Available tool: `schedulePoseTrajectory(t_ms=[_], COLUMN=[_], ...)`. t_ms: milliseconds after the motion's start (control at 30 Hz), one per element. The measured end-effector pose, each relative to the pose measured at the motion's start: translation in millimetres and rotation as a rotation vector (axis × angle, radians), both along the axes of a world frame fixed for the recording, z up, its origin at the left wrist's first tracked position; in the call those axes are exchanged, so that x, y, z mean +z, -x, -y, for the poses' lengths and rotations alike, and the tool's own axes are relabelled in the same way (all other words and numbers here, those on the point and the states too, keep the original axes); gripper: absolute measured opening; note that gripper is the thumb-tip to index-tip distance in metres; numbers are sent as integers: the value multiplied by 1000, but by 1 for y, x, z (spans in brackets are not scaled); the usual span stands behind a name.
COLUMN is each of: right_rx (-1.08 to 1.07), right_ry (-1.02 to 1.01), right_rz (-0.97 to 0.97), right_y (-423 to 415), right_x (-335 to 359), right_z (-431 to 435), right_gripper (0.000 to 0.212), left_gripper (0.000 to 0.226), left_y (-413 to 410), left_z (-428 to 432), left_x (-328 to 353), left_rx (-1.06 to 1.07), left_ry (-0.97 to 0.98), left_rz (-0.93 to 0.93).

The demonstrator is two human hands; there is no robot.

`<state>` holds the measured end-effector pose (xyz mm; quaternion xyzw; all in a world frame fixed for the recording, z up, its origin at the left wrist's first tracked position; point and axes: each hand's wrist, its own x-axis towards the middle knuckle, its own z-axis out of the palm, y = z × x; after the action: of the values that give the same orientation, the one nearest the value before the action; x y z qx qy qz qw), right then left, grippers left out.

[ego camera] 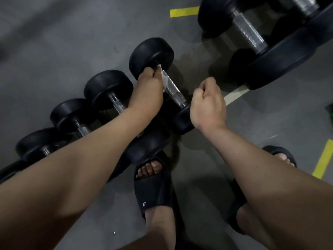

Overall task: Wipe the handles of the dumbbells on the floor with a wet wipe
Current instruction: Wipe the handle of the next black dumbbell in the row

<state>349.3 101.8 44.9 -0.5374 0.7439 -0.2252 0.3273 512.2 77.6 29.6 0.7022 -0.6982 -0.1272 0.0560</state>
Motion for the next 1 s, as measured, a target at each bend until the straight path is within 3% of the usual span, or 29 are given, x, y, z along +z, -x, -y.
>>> schedulePoseTrajectory(t_ms=[133,233,300,367,500,633,867,1000], right_rx=[-15,-11,-5,-6,-22,-22,-107,-114], right_ry=[-13,1,6,1,7,27,-67,-195], right_rz=[14,14,13,15,26,47,81,52], right_y=[2,2,1,1,2,2,4,6], right_x=[0,-1,-1,-1,-1,-2,3,7], right_z=[2,1,0,1,1,0,3,-1], right_gripper=[7,7,8,7,7,7,8,31], left_gripper=[14,19,27,36,41,37,52,33], left_y=[-1,3,0,-8,-7,1,5,2], left_z=[-14,-28,-30,-22,-19,-27,-28,-29], left_x=[-3,-2,-1,-1,2,10,18,17], left_rx=[-113,-320,-421,-411,-360,-588,-461,-442], left_ry=[-35,-16,-81,-27,-46,-114,-110,-97], left_rz=[-185,-381,-304,-218,-298,-262,-313,-364])
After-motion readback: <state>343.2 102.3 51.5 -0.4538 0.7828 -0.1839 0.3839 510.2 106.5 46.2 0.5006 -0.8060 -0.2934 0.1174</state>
